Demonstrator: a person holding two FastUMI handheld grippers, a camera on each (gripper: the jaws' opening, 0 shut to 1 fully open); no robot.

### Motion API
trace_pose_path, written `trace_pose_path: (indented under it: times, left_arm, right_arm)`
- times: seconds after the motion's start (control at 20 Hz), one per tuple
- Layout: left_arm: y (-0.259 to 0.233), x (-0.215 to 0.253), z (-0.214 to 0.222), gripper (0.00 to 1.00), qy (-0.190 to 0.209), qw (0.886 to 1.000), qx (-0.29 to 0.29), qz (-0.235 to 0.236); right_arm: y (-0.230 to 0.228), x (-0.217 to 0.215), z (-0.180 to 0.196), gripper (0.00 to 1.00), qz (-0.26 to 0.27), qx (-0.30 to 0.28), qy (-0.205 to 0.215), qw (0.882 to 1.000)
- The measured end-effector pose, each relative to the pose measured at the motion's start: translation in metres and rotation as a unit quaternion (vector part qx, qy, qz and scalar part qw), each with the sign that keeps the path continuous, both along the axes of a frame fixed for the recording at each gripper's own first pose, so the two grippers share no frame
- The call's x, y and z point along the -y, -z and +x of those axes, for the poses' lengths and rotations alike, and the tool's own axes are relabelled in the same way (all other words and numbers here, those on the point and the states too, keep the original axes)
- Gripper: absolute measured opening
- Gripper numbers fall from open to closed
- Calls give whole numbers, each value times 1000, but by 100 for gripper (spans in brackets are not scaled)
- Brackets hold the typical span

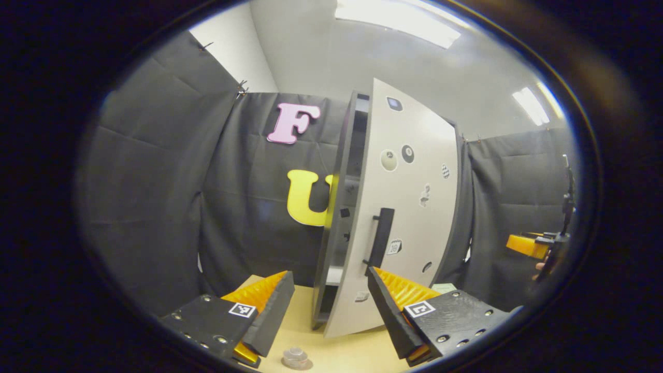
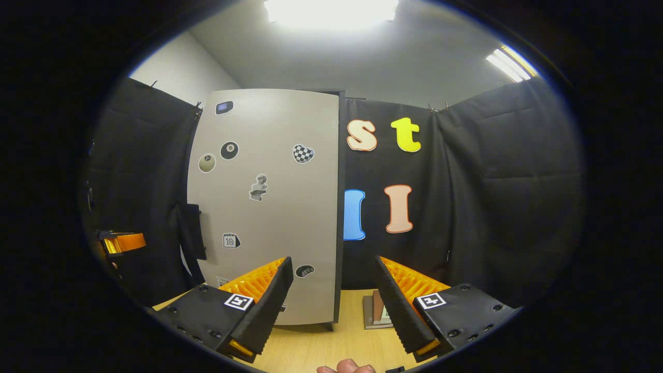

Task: Open the cabinet door with the right hand, grasp the bottle in the cabinet with the left hand and place it on the coaster, then close the cabinet door with the right hand.

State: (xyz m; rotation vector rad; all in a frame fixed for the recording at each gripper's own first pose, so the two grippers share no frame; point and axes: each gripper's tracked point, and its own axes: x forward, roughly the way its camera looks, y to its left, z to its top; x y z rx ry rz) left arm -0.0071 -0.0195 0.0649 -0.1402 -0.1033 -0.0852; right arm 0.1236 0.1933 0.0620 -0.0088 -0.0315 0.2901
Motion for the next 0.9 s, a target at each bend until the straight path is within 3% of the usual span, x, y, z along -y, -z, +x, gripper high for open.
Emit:
trace_pose_path:
  times: [0.05, 0.15, 0.25, 0.35, 0.4, 0.45, 0.65, 0.7, 0.8, 0.85, 0.9]
  left_arm:
    - [-3, 6, -1, 87, 0, 1000, 2, -1]
    - [-4, 25, -7, 89, 16, 1000, -3, -9]
    - [-1, 37, -13, 87, 10, 1000, -8, -3]
    - [-1, 42, -18, 87, -7, 1000, -8, 10]
    - [-4, 47, -22, 88, -12, 1000, -5, 18]
    - [-6, 52, -24, 90, -18, 1000, -2, 25]
    - [1, 71, -29, 87, -26, 999, -8, 21]
    - [5, 76, -31, 88, -24, 999, -13, 23]
    - [7, 81, -35, 89, -26, 999, -20, 38]
    - [6, 79, -36, 88, -32, 998, -20, 42]
    - [5, 80, -37, 89, -33, 998, -21, 42]
  right_arm:
    - [-1, 8, 0, 98, -4, 4, 4, 1000]
    - [-9, 18, 2, 94, -8, 21, 3, 1000]
    - [-14, 23, 7, 98, -13, 24, -11, 1000]
    - [-15, 28, 14, 98, -11, 17, -24, 1000]
    - [-13, 31, 16, 94, -6, 13, -30, 999]
    - [-8, 34, 18, 98, -2, 5, -33, 999]
    - [9, 43, 15, 98, 14, -27, -45, 999]
    - [12, 46, 14, 94, 17, -34, -46, 998]
    - [15, 49, 11, 94, 24, -41, -48, 998]
    - [16, 51, 10, 98, 27, -44, -48, 998]
    - [17, 52, 9, 94, 29, -46, -48, 997]
